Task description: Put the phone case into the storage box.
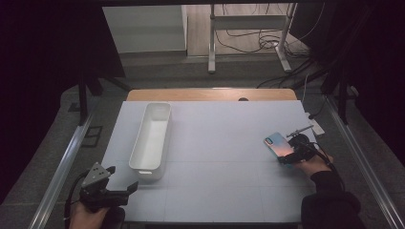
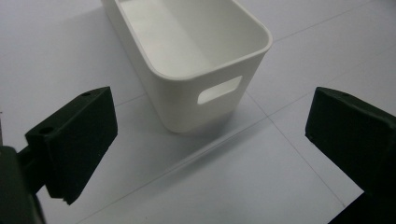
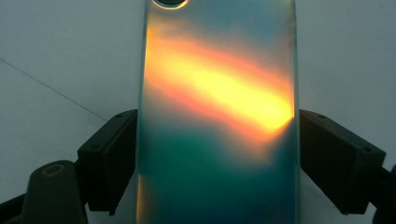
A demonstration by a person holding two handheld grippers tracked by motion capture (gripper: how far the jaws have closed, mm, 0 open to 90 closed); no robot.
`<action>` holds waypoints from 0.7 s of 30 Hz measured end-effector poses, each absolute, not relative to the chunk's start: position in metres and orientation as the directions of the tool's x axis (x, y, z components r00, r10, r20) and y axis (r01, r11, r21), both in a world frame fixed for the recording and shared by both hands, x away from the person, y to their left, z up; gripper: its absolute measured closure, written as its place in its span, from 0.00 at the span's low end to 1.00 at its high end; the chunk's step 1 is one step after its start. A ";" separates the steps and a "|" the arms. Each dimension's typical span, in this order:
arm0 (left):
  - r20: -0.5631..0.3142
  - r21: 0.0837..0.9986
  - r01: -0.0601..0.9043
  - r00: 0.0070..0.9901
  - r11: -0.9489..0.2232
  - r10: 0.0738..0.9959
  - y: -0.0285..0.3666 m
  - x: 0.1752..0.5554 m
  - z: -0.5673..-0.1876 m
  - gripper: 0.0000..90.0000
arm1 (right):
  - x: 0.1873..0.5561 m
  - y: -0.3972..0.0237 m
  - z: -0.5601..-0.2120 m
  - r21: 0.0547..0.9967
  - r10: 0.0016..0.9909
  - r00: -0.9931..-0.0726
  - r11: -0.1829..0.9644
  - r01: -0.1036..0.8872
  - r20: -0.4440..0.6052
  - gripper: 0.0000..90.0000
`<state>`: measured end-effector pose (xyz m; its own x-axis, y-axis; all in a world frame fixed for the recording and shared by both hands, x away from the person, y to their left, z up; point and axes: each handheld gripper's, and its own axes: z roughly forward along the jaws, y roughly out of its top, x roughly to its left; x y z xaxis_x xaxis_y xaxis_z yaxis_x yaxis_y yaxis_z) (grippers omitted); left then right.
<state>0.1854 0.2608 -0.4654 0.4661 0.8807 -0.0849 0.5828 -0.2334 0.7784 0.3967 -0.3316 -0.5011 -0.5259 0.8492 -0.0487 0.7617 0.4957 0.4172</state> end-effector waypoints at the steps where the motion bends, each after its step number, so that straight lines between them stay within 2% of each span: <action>1: -0.087 0.778 0.583 0.469 -0.234 0.879 0.261 0.186 -0.465 0.03 | 0.397 -0.332 -0.501 0.417 0.850 -0.524 0.494 0.763 -0.048 0.19; 6: -0.082 0.775 0.581 0.483 -0.249 0.872 0.259 0.186 -0.465 0.03 | 0.396 -0.332 -0.500 0.422 0.852 -0.522 0.490 0.763 -0.045 0.19; 21: -0.088 0.767 0.585 0.503 -0.263 0.860 0.259 0.188 -0.465 0.00 | 0.388 -0.332 -0.484 0.511 0.859 -0.512 0.443 0.737 -0.007 0.19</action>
<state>0.1878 0.2589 -0.4649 0.5027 0.8599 -0.0884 0.5847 -0.2629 0.7675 0.3878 -0.3322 -0.4844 -0.5121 0.8589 -0.0072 0.7367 0.4435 0.5105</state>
